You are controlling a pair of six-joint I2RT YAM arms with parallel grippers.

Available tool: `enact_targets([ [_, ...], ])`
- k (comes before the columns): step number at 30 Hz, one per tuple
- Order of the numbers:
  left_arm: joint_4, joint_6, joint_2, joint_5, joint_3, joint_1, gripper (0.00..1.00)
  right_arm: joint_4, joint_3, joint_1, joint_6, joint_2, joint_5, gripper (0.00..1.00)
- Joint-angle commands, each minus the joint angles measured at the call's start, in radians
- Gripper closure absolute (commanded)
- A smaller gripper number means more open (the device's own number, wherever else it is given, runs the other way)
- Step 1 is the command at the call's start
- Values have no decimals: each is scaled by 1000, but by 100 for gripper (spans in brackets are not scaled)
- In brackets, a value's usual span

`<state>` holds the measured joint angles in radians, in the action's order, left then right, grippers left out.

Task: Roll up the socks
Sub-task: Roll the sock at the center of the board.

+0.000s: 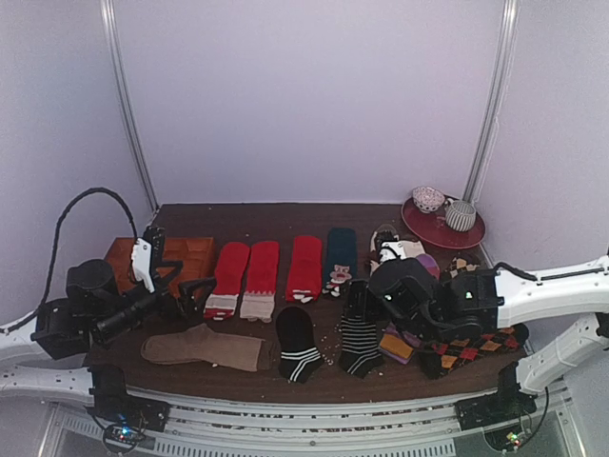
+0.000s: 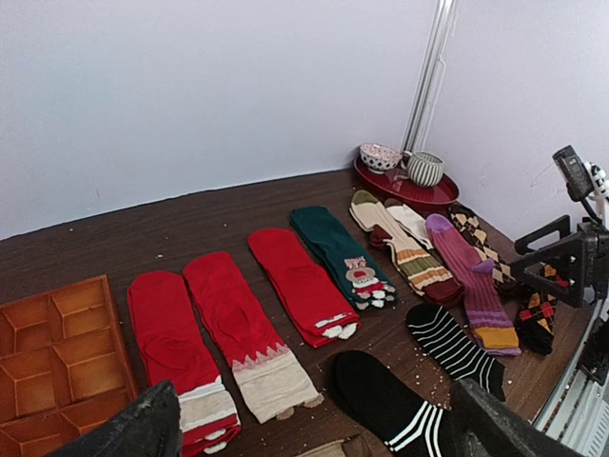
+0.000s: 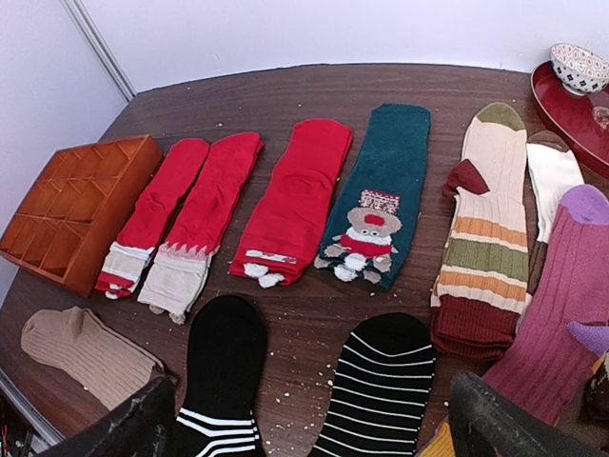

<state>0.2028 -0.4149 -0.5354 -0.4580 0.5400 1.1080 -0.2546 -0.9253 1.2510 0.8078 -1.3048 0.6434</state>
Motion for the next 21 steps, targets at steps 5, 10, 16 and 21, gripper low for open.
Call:
enact_targets([
  [5, -34, -26, 19, -52, -12, 7, 2, 100, 77, 6, -105, 98, -7, 0],
  [10, -51, -30, 20, -61, -16, 6, 2, 253, 183, 7, -259, 179, -113, 0],
  [16, -92, -3, -7, -10, -32, 6, 2, 356, 282, 7, -395, 265, -166, 0],
  [21, -206, 7, -72, 151, -93, 7, 2, 450, 373, 7, -573, 291, -359, 0],
])
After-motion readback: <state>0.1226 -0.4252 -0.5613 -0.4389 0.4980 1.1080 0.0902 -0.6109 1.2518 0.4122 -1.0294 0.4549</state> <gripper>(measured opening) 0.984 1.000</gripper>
